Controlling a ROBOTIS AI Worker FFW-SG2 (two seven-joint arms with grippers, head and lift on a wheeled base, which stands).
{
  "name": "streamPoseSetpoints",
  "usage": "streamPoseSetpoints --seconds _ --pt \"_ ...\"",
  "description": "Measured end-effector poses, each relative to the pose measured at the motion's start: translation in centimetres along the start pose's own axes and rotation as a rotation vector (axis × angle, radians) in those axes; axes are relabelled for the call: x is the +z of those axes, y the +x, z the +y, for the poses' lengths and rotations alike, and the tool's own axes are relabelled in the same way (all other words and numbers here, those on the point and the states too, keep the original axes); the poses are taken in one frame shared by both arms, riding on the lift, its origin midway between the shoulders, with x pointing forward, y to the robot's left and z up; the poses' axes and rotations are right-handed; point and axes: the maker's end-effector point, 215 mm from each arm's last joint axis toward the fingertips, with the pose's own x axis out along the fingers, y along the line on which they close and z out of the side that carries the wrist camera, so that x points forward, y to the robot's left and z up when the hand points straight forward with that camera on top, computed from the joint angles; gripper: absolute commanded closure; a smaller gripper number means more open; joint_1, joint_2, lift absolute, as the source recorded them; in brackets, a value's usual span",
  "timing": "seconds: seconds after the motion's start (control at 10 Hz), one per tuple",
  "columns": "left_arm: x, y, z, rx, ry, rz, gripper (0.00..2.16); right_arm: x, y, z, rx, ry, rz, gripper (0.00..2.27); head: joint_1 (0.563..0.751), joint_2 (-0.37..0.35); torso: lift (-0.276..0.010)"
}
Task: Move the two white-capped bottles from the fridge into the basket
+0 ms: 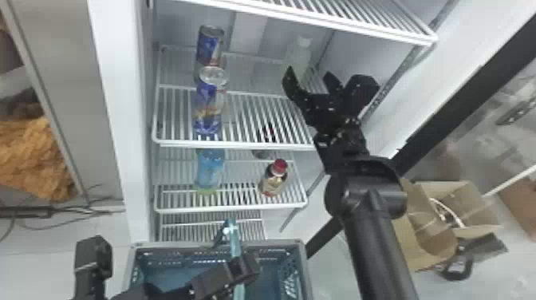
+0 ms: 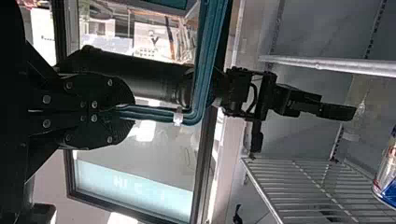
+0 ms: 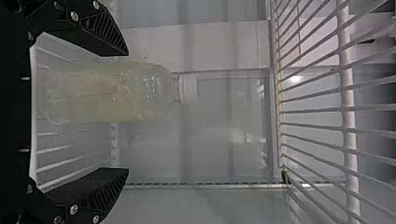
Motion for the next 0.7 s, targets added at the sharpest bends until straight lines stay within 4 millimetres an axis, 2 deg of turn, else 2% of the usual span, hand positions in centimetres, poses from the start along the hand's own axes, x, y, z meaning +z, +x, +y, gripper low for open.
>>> streamPoseSetpoints --seconds 0.5,0.6,0.7 --pt "0.1 0.2 -0.1 -0.001 0.005 0.005 1.19 -1.0 3.5 0.9 0.01 -0.001 0.034 0.16 0.695 -0.35 0.0" --pt "0.1 0.2 0.0 0.0 0.005 0.006 1.19 -1.1 4.0 1.0 0.011 -0.006 0.038 0.23 0.695 -0.35 0.0" --pt "0.2 0.2 0.0 0.001 0.004 0.006 1.19 -1.1 4.3 0.8 0.01 -0.015 0.042 0.39 0.695 -0.35 0.0"
